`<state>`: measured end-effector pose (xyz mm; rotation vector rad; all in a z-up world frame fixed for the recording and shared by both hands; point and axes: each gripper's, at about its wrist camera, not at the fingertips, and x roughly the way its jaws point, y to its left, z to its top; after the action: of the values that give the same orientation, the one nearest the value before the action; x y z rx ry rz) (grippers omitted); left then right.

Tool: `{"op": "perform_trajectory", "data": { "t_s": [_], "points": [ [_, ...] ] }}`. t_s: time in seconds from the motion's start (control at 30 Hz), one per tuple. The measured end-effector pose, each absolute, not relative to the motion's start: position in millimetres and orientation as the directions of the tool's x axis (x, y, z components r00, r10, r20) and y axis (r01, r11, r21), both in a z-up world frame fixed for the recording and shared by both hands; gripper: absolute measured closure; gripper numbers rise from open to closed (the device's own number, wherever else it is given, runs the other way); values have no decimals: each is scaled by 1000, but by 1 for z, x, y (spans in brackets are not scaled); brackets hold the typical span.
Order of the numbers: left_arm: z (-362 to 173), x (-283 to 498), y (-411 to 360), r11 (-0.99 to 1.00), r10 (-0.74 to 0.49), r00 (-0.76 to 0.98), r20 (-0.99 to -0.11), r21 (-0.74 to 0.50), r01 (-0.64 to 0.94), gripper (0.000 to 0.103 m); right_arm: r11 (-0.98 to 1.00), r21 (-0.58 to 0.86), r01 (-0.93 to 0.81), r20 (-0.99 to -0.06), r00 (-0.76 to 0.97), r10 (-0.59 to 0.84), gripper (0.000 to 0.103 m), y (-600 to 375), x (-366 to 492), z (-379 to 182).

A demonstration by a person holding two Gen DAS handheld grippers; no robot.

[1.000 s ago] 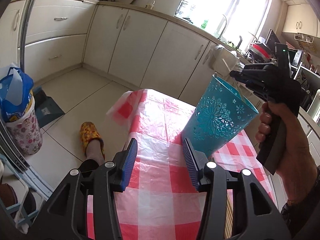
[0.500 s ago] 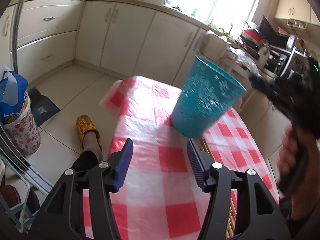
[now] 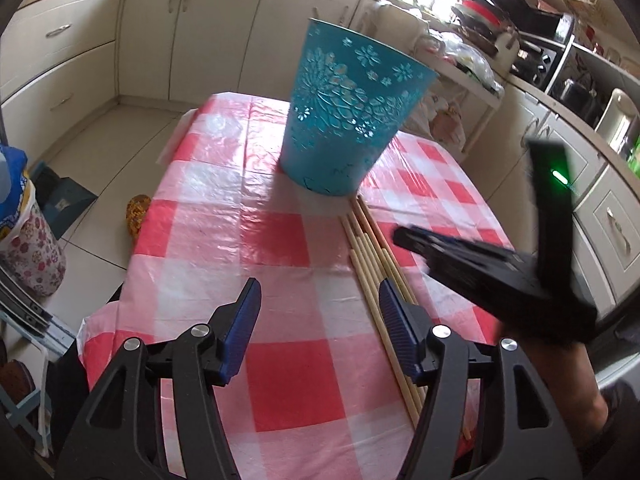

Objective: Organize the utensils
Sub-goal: 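Grasp another chopstick with the right gripper while the left gripper grasps one too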

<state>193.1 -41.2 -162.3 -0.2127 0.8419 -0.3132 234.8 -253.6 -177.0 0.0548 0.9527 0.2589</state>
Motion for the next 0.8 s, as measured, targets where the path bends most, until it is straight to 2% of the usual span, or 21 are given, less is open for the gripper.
{"op": "perform_trajectory", "data": {
  "t_s": [0.37,0.8],
  "points": [
    [-175,209,-65,940,-341,580,-740,-278,197,43,977,73,-199,-834,525,169,97,-270,235,-186],
    [-188,219,-94,969,-234,561,-794,-144,200,44,967,209,-143,-817,519,253,97,-302,207,-188]
  ]
}}
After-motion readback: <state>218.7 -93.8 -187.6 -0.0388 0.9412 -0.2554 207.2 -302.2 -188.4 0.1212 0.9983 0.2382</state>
